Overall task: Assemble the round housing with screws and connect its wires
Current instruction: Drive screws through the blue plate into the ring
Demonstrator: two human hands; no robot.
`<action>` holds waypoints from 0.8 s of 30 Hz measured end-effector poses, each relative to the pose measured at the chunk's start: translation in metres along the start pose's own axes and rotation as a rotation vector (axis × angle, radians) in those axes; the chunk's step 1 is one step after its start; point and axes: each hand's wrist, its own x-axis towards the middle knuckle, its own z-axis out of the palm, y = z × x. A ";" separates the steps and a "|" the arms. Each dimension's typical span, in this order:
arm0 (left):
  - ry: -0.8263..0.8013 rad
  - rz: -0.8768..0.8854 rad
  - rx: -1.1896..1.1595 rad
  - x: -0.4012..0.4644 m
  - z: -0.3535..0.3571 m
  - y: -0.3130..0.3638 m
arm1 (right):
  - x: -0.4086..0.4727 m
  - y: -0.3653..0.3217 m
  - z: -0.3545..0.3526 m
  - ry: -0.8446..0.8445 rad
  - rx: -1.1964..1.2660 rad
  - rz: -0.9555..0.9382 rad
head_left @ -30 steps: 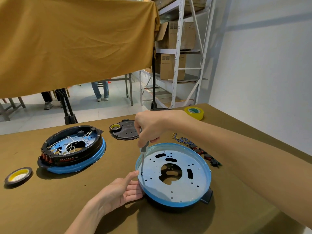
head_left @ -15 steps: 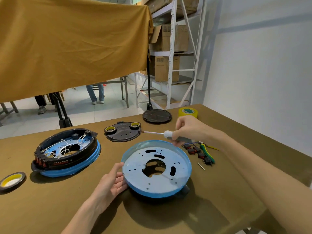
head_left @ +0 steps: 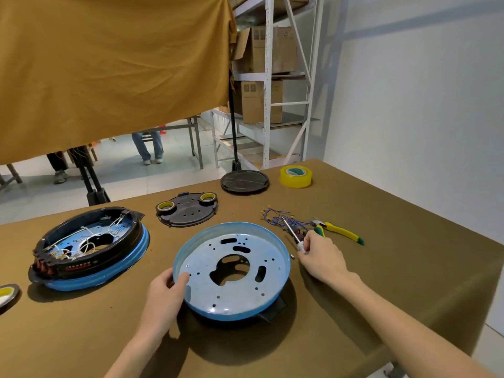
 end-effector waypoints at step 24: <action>-0.200 1.106 0.599 -0.019 0.005 0.006 | -0.016 -0.046 -0.008 0.116 0.545 -0.294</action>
